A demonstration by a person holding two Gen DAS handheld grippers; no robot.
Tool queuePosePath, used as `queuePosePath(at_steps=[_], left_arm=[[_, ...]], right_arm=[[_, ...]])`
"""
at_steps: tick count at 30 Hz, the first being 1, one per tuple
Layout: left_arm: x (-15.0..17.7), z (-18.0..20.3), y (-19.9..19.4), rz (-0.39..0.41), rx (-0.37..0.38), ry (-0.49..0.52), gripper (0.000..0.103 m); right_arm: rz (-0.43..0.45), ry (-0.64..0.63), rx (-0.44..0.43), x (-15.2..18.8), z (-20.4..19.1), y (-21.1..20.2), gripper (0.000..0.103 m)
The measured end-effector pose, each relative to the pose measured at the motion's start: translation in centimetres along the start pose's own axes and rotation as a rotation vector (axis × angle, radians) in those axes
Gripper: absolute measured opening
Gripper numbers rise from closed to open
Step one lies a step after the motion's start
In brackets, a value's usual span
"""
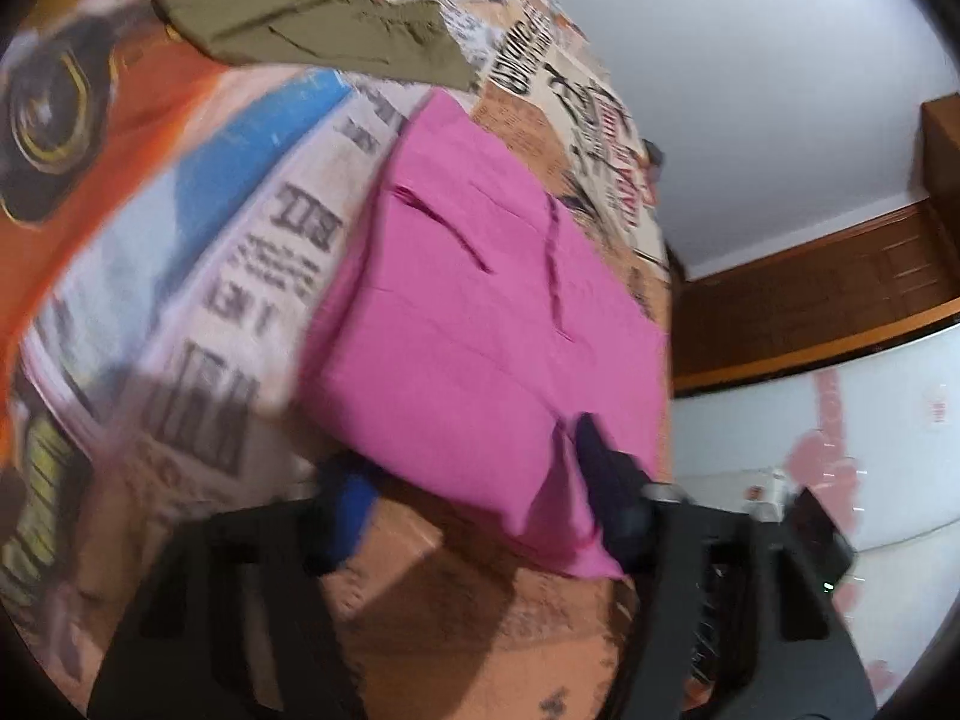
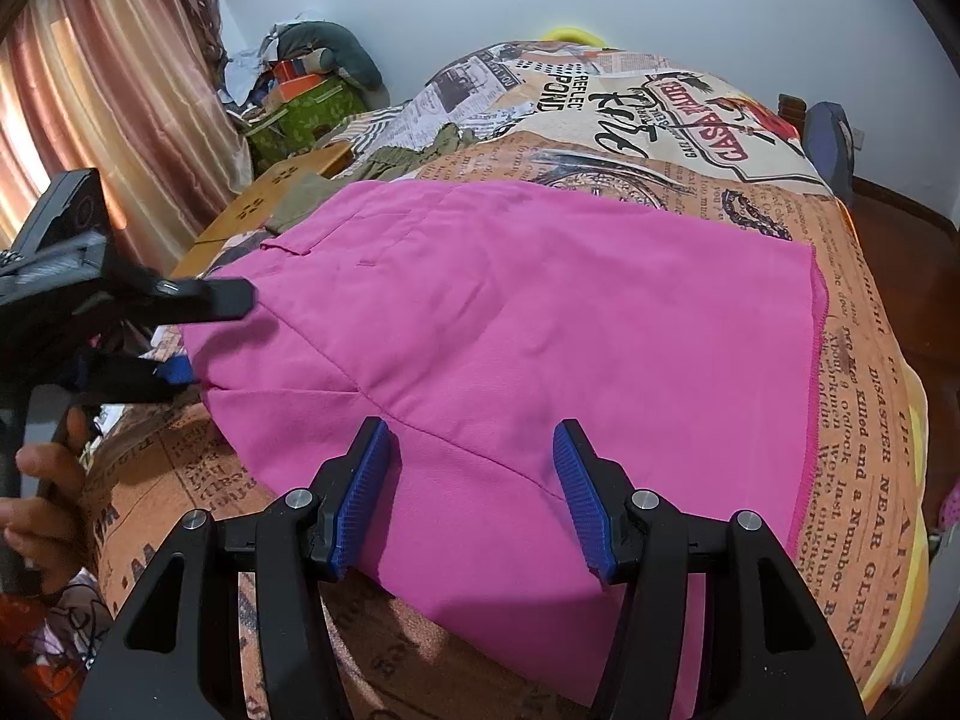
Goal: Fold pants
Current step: 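Grasp the edge of the pink pants with the left gripper and lift it, then fold the lifted edge over the pants with the left gripper and release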
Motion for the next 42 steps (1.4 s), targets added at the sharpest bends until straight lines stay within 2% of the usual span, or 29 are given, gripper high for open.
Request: queuePosePath(at_steps=[4,9,14,21,25,28,32,36,42], left_arm=[[-0.4,-0.1,0.1,0.000,-0.025,0.010,0.036],[0.1,1.3,-0.5,0.058,-0.105,0.124,0.027],[1.0,1.9,-3.3,0.161,-0.201,0.236,0.026],[2.6,1.6,-8.5,0.326,-0.400,0.400,0.026],[3.3,2.6,-9.9,0.399,-0.475,0.506,0.026],[3.8,4.5,-10.0,0.430,-0.471,0.593,0.026],[4.4,7.6,-9.5,0.430,-0.395,0.685,0.025],[4.5,10.3,-8.1,0.364,-0.286,0.727,0.024],[4.7,12.2,-6.0,0.299,-0.268,0.790,0.024]], right_arm=[[0.000,-0.001,-0.006,0.0,0.0,0.0,0.053],[-0.005,-0.022,0.017,-0.2,-0.4,-0.1,0.053],[-0.015,-0.068,0.012,-0.6,-1.6,-0.3,0.053],[-0.035,-0.091,-0.058,-0.8,-3.8,0.1,0.053],[-0.008,-0.080,-0.067,-1.3,-4.5,-0.3,0.053],[-0.039,-0.103,-0.054,-1.0,-5.2,0.4,0.053],[-0.038,-0.110,-0.044,-0.6,-5.2,0.7,0.055],[-0.031,-0.083,-0.071,-0.6,-4.6,0.2,0.055],[0.032,-0.004,-0.031,-0.5,-1.8,-2.7,0.055]])
Point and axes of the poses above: each gripper's, at about its wrist camera, not at the fingertips, and y roughly the way its jaws point, z to its right, x to its underside, the point moved 4 cm from there along y, roughly the way its jaws point, and after that the axes turned 4 degrees about -z, right-handed, at the moved point
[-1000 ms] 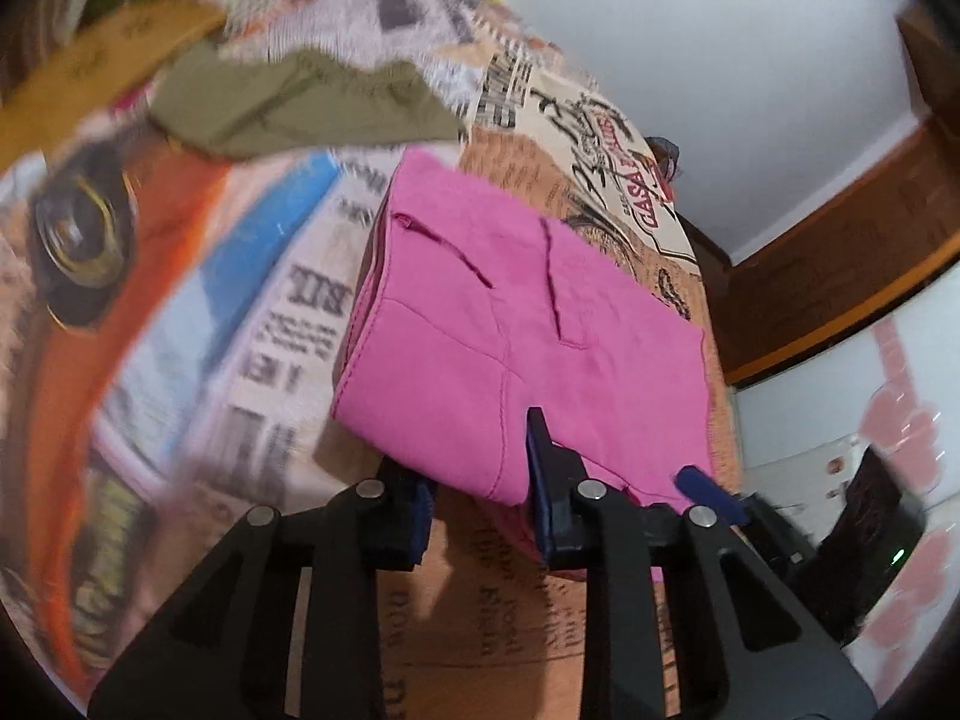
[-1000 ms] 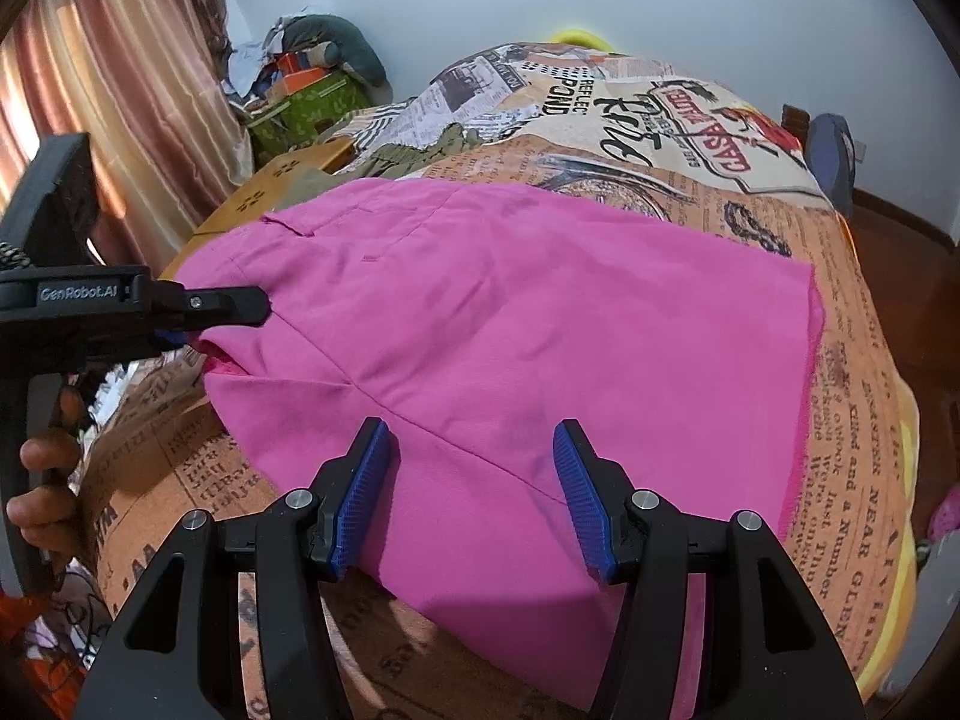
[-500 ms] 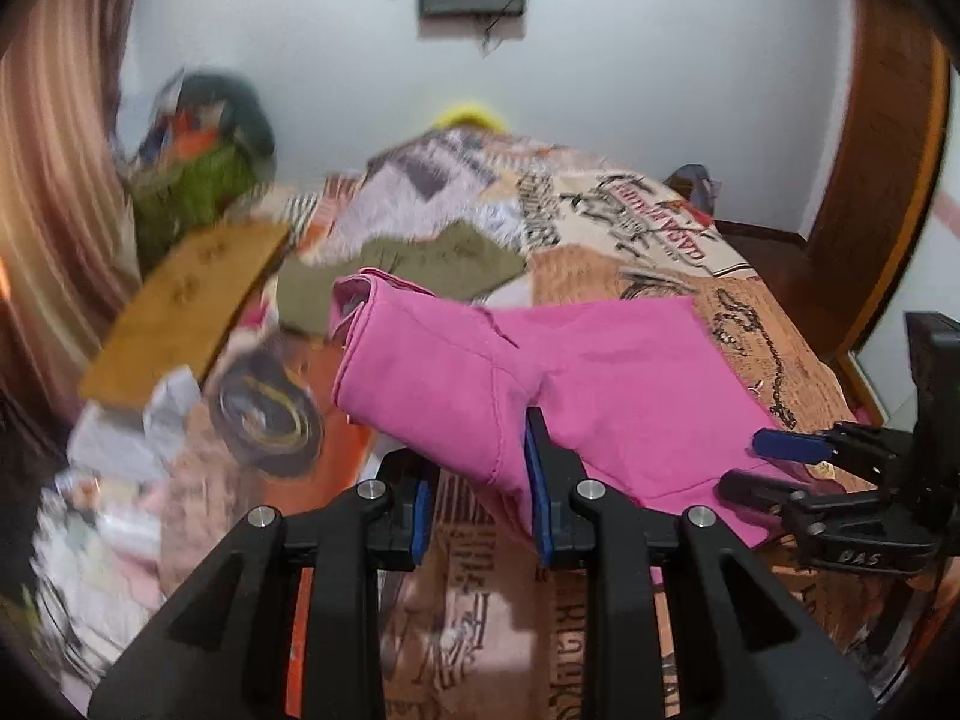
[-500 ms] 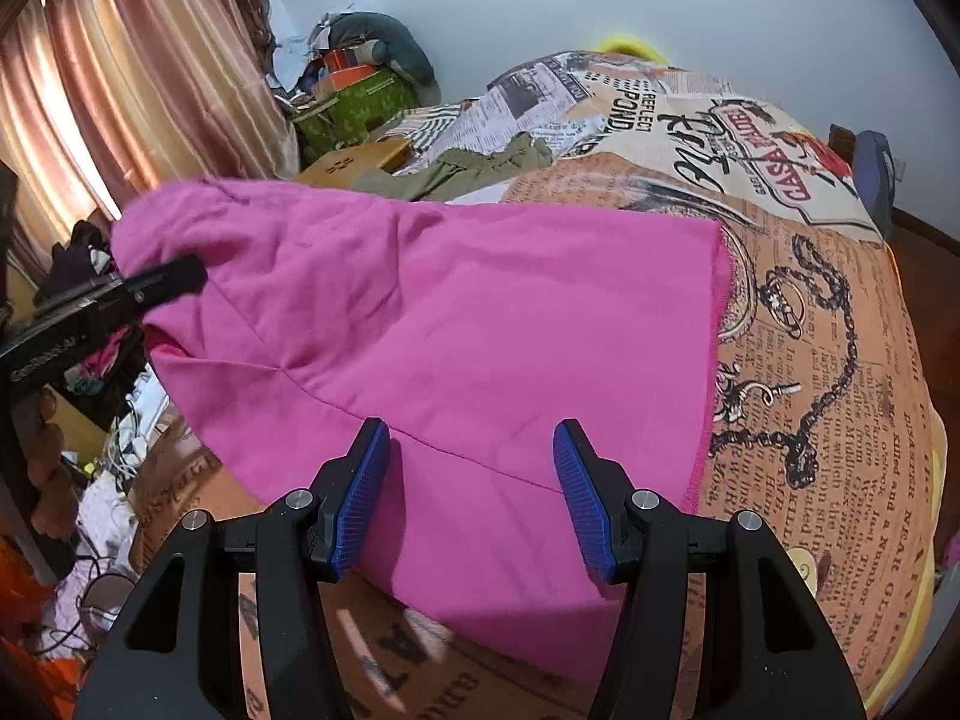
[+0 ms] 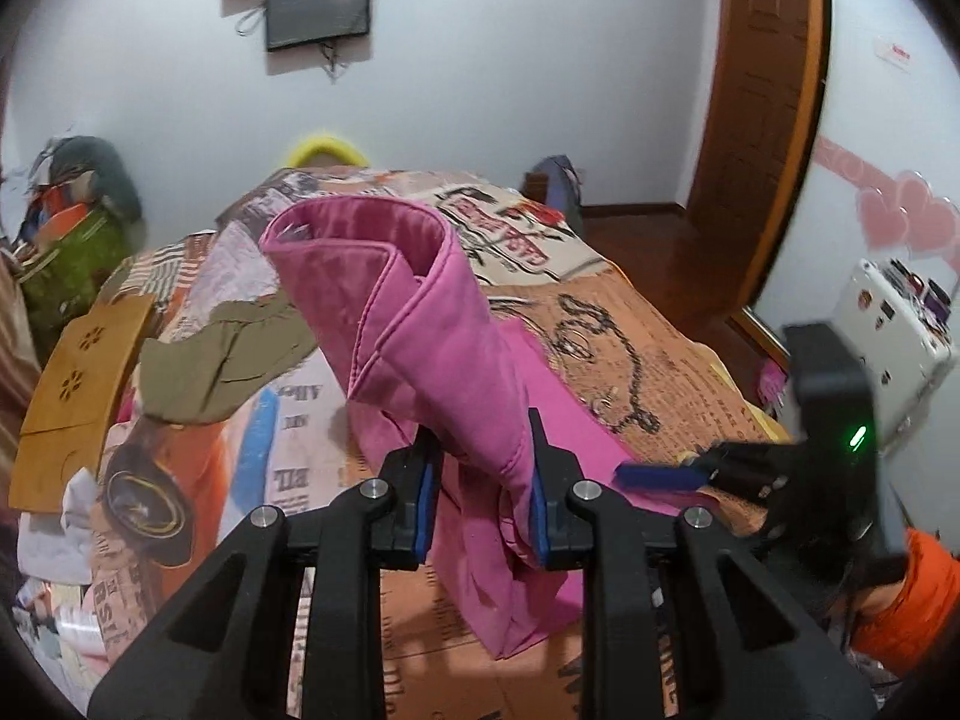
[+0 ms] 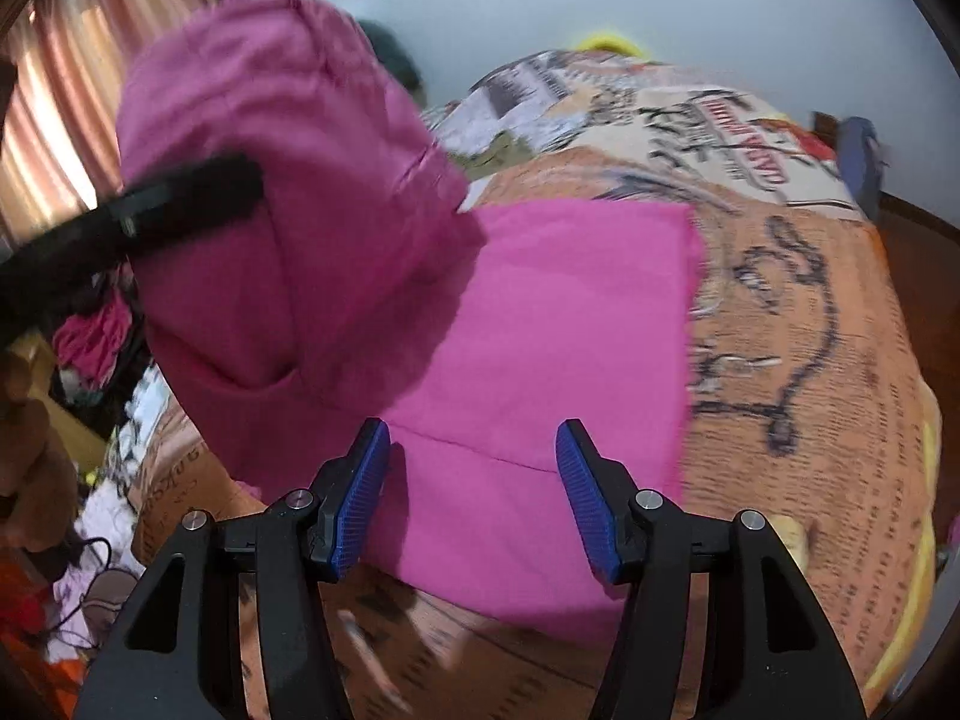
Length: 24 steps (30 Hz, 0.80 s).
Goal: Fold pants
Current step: 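Fold the lifted edge over the pants with the left gripper and release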
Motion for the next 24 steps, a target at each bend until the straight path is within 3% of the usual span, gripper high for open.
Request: queuePosePath(at_steps=[7,10,21,24], left_arm=[[0.1,1.4,1.8,-0.064,0.066,0.006,0.024],[0.1,2.4,3.0,-0.103,0.099,0.001,0.024],[2.1,5.3,7.3,-0.258,0.155,0.020,0.025],[2.5,5.6,7.6,-0.277,0.170,0.020,0.031]], right_arm=[[-0.017,0.068,0.118,1.5,4.2,-1.0,0.055],[-0.056,0.101,0.099,2.8,4.9,0.0,0.055],[-0.036,0.136,0.087,3.3,5.7,-0.7,0.055],[-0.037,0.139,0.095,3.4,5.9,-0.8,0.055]])
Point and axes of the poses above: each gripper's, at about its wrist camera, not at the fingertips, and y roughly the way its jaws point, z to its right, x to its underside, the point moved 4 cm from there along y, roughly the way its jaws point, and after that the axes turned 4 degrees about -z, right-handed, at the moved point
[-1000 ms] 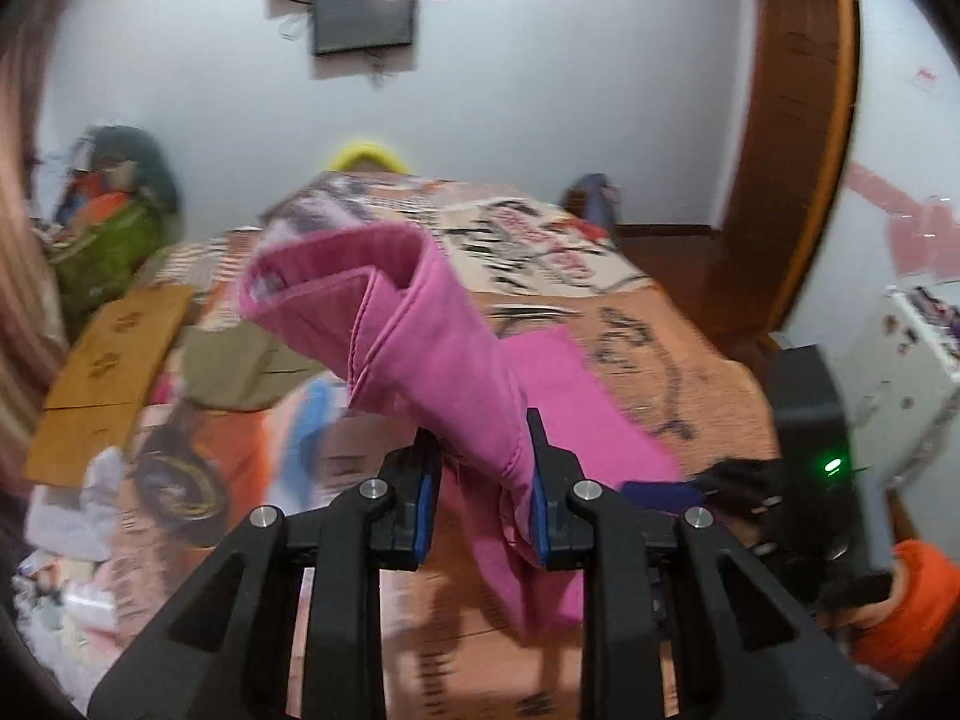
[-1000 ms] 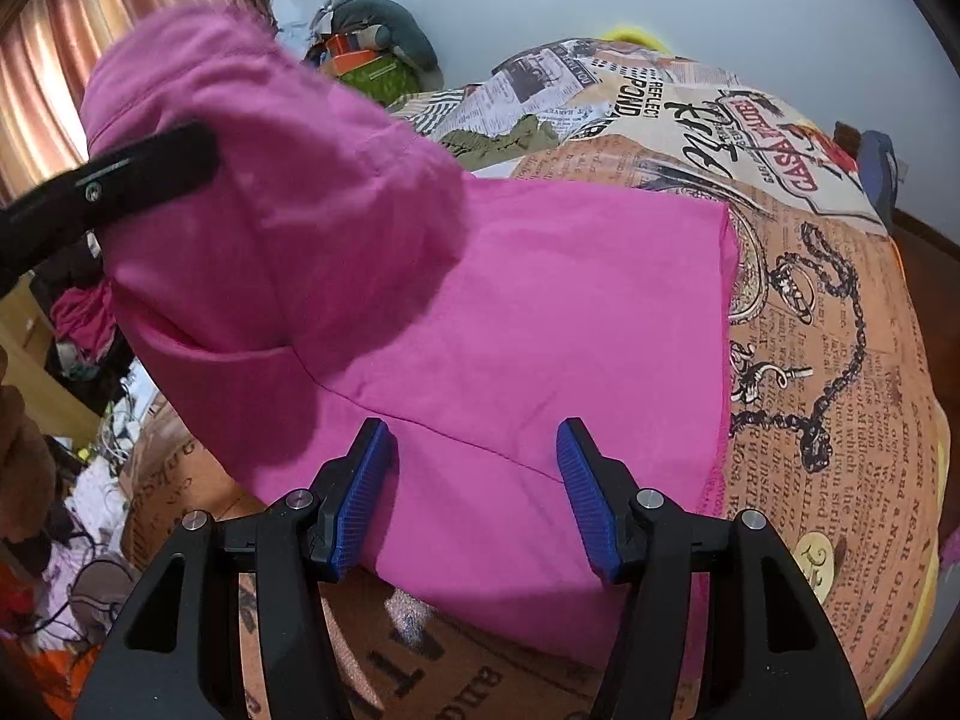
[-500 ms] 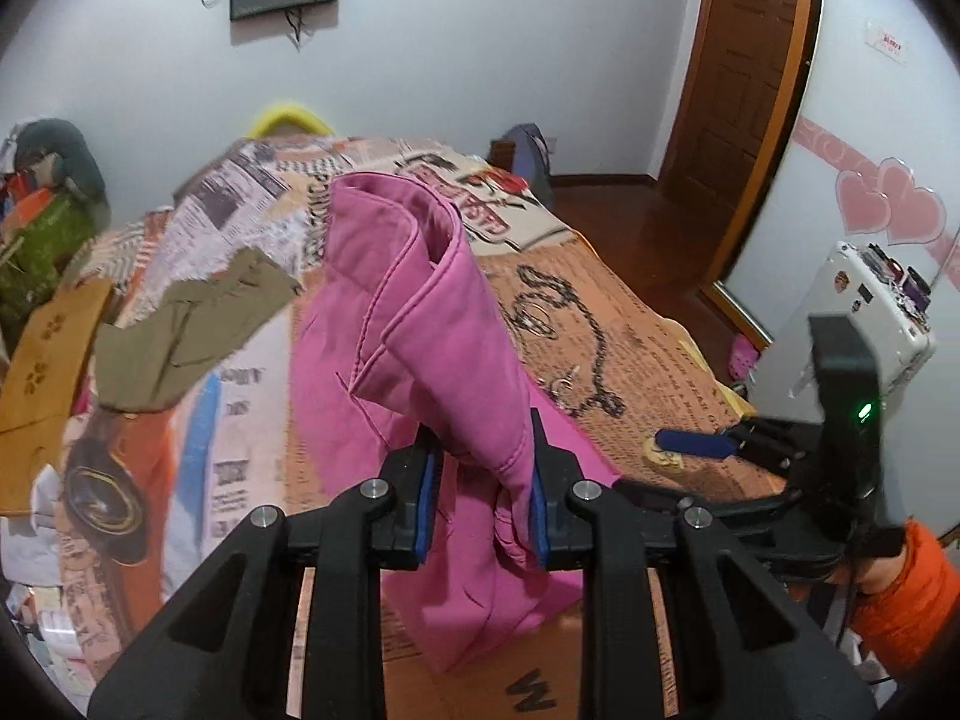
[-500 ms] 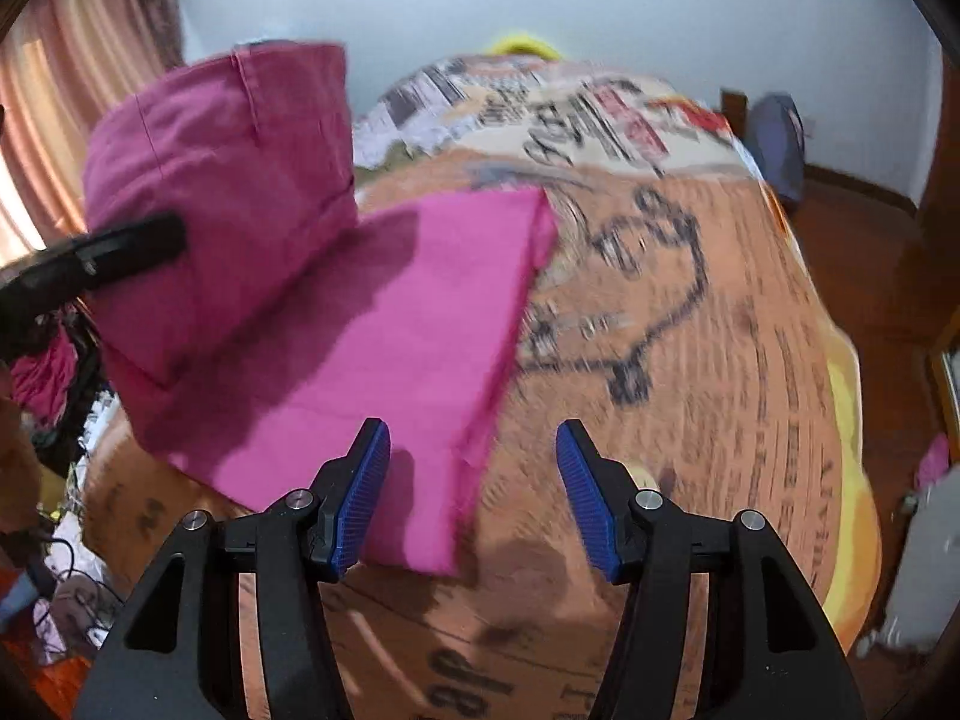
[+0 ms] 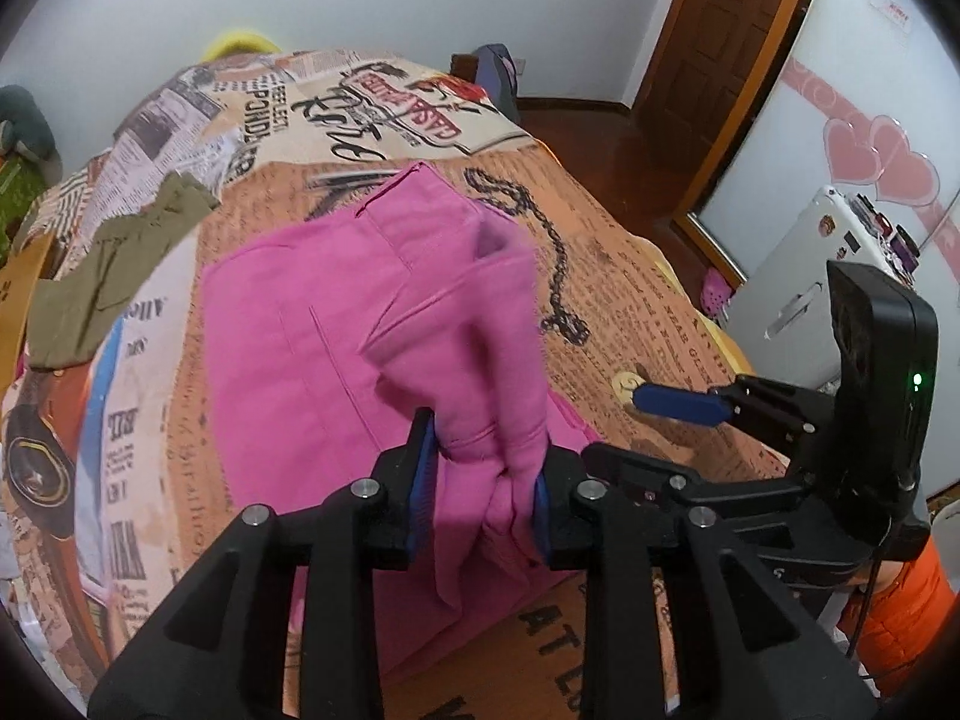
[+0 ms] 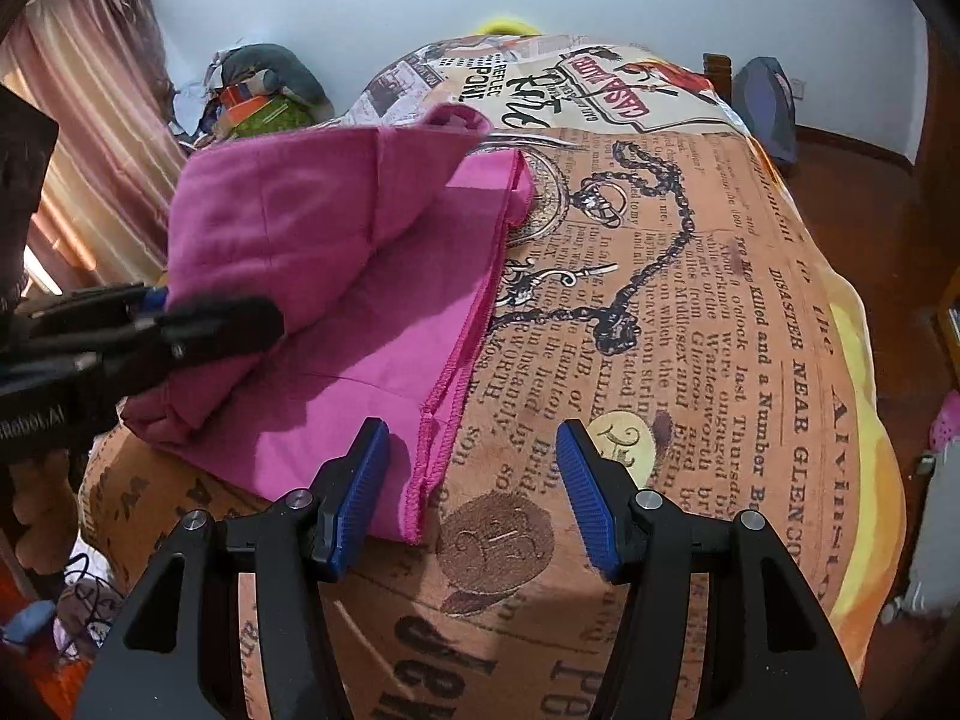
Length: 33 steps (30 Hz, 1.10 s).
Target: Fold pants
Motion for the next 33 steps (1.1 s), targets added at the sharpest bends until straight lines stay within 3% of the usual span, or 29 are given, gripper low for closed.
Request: queuePosePath(at_steps=[5,11,15,20,24,28,33], left_arm=[[0.4,0.6,-0.5,-0.015,0.046,0.016,0.035],[0.6,0.4,-3.4,0.035,0.084,0.024,0.035],[0.3,-1.2,-4.7,0.070,0.029,0.020,0.039],[1.7,-2.6,-2.1,-0.025,0.004,0.011,0.039],[2.8,-2.3,-1.3,-0.015,-0.031,0.040,0.041],[3.0,-1.8,-1.3,-0.010,-0.020,0.045,0.041],[3.1,-1.4,-1.3,-0.004,-0.008,0.061,0.044]], right_arm=[[0.013,-0.001,0.022,0.1,0.5,-0.8,0.055],[0.056,-0.034,0.075,-1.0,0.8,-2.6,0.055],[0.113,-0.055,0.073,-2.6,0.3,-4.3,0.055],[0.144,-0.083,0.041,-3.7,-1.7,-4.2,0.055],[0.129,-0.103,0.020,-3.8,-3.3,-2.6,0.055],[0.118,-0.085,-0.012,-3.6,-4.0,-1.8,0.055],[0.051,-0.105,0.046,-3.0,-3.4,-0.1,0.055]])
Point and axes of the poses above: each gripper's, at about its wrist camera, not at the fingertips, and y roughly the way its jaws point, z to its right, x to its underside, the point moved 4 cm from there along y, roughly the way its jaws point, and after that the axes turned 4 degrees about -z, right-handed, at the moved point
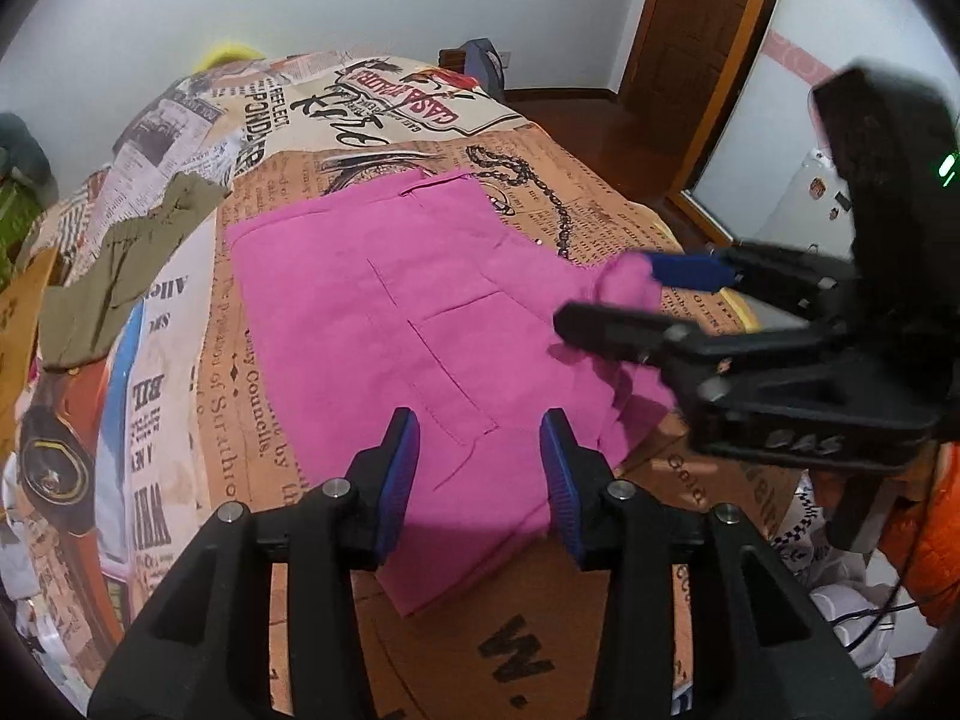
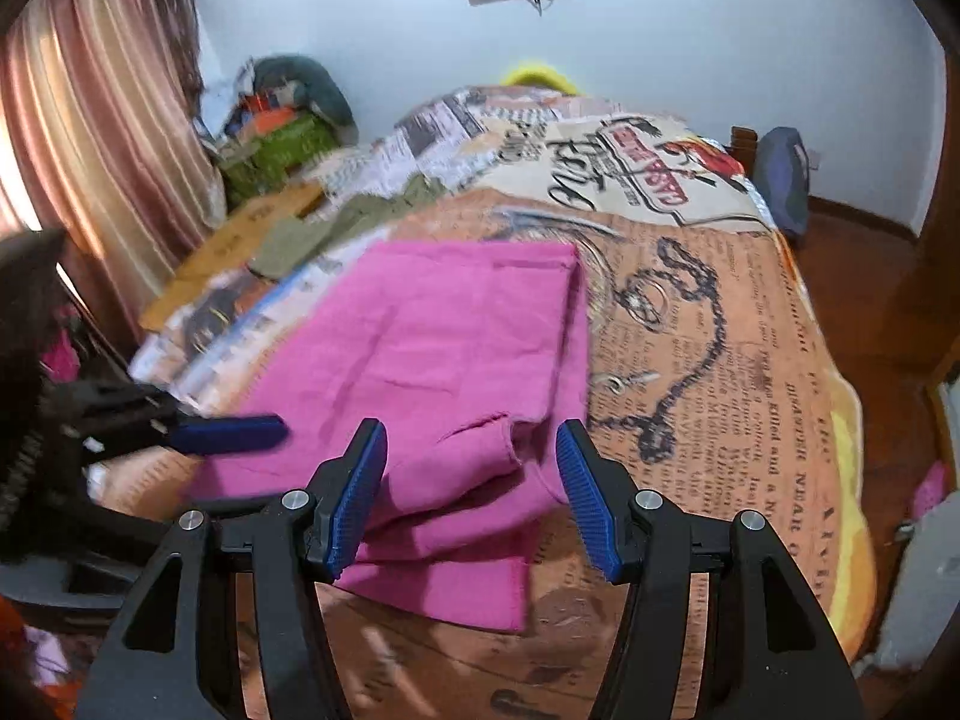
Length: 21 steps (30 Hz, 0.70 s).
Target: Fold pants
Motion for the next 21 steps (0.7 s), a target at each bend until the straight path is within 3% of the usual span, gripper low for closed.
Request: queuePosePath(at_steps=[3,8,13,15,21], left_arm=[[-0.1,-0.7,-0.3,-0.005,0.045,-0.036,0.044],[-0.3,-2.1,-1.5,0.008,0.024,-0.063,0.044],[-2.3,-5.0,-2.7,0.045,-0.059,-0.080,0.045],[-3.7,-6.7,-2.7,0.058,-0.080,-0.095,0.056],[-8.0,-12.2,0.6,0.028,-0.142,-0.128,0.060]], right_arm=[[-0.027,0.027,-0.030,1.0,0.8,0.1,0.055],[-0.030,0.041,-0.027,2.1,1.2,-0.7,0.055],[-0.018,0.061,-0.020,2.4,1.7,-1.7,0.055],[-0.024,0.055,-0.014,2.4,1.8,-1.7,0.055],[-0.034,0.075,-0.012,3.1,2.5,-1.1,0.055]])
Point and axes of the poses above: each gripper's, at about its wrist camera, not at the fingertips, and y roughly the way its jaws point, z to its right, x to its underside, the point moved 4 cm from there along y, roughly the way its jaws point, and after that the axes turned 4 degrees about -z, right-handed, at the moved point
